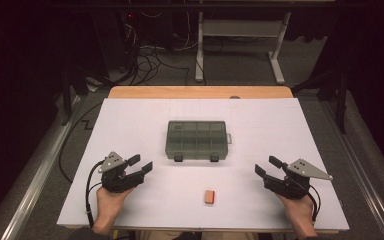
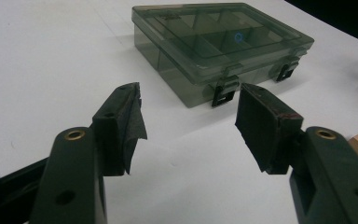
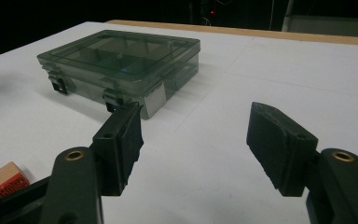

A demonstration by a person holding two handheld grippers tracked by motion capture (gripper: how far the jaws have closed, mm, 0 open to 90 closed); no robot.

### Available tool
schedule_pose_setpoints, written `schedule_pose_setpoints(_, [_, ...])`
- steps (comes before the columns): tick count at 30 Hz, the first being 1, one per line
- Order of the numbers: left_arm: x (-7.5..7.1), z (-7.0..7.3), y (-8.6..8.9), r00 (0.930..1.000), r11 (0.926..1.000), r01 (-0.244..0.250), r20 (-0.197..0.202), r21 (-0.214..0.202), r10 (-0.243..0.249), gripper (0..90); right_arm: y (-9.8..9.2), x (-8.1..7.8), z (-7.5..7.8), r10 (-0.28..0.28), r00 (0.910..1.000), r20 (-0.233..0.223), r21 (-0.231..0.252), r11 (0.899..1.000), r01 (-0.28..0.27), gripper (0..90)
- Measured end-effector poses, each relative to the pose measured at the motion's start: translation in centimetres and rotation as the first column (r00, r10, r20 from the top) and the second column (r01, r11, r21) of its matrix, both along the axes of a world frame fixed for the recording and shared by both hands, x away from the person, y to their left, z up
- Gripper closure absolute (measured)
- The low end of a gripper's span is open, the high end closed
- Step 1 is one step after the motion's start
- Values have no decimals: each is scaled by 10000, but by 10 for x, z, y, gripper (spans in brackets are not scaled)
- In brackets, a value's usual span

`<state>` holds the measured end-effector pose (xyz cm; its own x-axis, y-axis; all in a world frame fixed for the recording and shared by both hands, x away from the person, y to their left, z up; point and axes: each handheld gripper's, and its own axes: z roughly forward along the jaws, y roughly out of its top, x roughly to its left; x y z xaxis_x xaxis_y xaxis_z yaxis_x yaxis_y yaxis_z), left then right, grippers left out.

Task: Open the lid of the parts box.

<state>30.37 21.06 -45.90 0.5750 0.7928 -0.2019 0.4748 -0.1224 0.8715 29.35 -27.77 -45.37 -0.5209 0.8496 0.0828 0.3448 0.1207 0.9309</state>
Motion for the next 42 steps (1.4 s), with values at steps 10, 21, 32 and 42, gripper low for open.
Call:
schedule_pose_setpoints(10, [4,-1,-4,10000,10000,40,-31,0,-40,410,5,6,-1,108,9999,-52,4,9999,-108,356])
schedule_pose_setpoints(21, [9,-2,-9,9999,9999,117,-46,41,-117,412,8,9,-2,141,9999,-73,-5,9999,-141,358])
schedule_pose_setpoints(32, [13,-2,-15,9998,9997,190,-65,128,-189,416,9,10,-1,199,9998,-59,-3,9998,-199,362])
schedule_pose_setpoints(42, [18,-2,-22,9995,9993,304,-74,226,-303,420,14,14,-1,357,9991,-211,6,9994,-357,375])
